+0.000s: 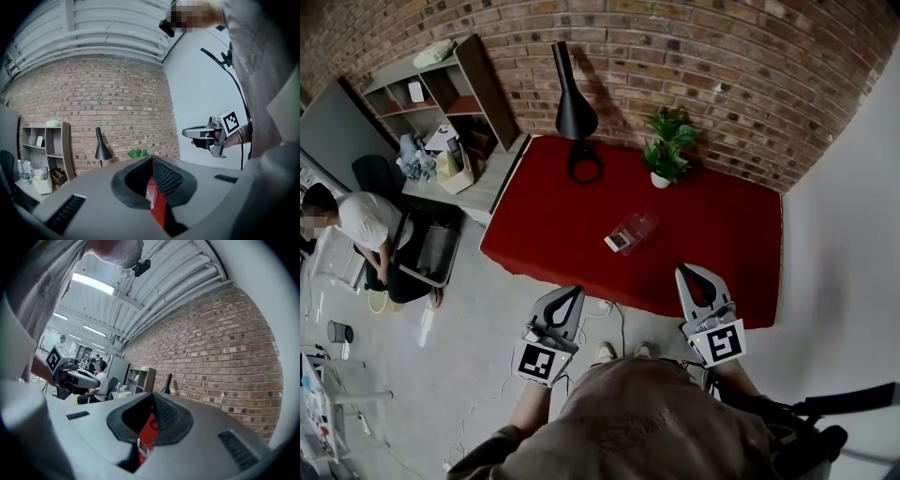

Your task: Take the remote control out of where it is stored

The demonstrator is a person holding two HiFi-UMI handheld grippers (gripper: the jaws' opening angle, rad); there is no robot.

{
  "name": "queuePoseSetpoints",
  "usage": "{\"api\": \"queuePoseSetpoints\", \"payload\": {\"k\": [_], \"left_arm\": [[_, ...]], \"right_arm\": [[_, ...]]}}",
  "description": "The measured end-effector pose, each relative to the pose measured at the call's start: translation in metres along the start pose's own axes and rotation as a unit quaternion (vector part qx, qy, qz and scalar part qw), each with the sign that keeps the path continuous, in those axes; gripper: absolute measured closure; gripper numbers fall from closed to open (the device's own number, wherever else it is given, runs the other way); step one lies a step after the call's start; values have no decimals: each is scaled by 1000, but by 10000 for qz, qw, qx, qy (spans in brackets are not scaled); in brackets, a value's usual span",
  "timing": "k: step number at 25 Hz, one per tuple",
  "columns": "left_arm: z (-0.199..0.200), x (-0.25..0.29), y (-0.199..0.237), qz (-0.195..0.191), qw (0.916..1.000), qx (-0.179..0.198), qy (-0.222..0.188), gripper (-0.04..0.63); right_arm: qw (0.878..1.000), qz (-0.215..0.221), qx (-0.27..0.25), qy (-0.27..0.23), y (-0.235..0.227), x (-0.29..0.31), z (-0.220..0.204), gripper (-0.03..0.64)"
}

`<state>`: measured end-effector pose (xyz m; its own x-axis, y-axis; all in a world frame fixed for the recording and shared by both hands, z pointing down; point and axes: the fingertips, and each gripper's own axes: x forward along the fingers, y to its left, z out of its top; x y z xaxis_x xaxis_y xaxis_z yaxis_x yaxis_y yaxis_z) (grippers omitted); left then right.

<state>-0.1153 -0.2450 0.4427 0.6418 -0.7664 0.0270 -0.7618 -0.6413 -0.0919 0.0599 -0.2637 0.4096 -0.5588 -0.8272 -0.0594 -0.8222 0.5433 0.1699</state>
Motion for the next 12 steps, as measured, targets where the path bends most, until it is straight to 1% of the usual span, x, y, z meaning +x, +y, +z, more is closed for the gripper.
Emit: {"api": "queuePoseSetpoints", "payload": {"k": [6, 12], "left_arm": [[8, 7, -4, 85, 10000, 11, -28, 591], [8, 13, -4, 114, 9999, 8, 10, 591]], "right_arm": [[9996, 86, -255, -5, -5, 1, 0, 603], [9997, 85, -217, -27, -12, 1, -1, 604]]}}
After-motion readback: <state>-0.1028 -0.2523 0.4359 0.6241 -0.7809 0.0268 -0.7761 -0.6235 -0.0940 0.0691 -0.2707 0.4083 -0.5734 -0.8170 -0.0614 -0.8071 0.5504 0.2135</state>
